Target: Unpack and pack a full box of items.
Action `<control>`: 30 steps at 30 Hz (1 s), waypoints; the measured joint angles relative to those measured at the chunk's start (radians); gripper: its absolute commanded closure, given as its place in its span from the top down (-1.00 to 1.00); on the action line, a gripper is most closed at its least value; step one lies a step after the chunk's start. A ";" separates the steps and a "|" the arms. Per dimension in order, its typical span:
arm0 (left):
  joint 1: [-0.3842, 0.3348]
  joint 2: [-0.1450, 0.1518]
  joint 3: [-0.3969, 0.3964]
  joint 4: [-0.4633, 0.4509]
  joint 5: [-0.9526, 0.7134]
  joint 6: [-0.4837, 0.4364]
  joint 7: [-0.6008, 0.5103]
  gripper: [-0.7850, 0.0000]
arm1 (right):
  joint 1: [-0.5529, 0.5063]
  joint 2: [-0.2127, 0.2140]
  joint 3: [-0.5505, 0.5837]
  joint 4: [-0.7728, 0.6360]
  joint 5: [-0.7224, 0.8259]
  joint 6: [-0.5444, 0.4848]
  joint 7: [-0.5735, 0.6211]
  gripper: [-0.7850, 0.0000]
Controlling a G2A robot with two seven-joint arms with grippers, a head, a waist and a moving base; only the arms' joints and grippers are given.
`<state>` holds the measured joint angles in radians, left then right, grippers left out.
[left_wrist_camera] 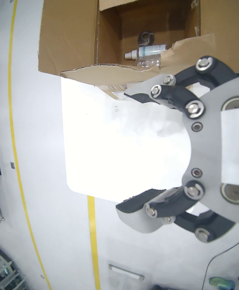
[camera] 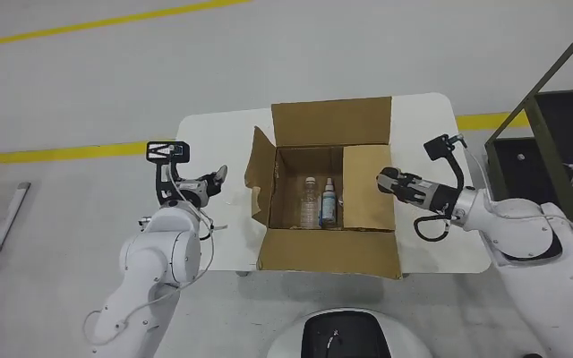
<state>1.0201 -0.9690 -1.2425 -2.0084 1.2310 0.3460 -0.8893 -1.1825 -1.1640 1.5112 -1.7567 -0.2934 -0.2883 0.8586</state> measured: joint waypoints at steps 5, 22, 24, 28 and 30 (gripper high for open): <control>0.046 -0.001 0.026 0.014 0.059 -0.104 0.059 -1.00 | 0.001 0.000 -0.001 0.000 -0.001 0.003 0.000 -1.00; 0.055 -0.017 0.094 0.065 -0.031 -0.480 0.171 -1.00 | -0.001 -0.008 0.005 0.025 -0.158 0.086 -0.400 -1.00; 0.031 -0.024 0.118 0.075 -0.030 -0.489 0.180 -1.00 | 0.009 -0.012 0.001 0.051 -0.168 0.119 -0.461 -1.00; -0.038 -0.044 0.177 0.113 -0.054 -0.498 0.186 -1.00 | 0.052 -0.020 -0.002 0.131 -0.153 0.205 -0.552 -1.00; -0.065 -0.052 0.200 0.130 -0.064 -0.500 0.176 -1.00 | 0.073 -0.023 -0.003 0.169 -0.113 0.222 -0.564 -1.00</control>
<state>0.9548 -1.0212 -1.0421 -1.8782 1.1672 -0.1537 -0.7129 -1.1092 -1.1871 1.5081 -1.5874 -0.4066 -0.0664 0.2947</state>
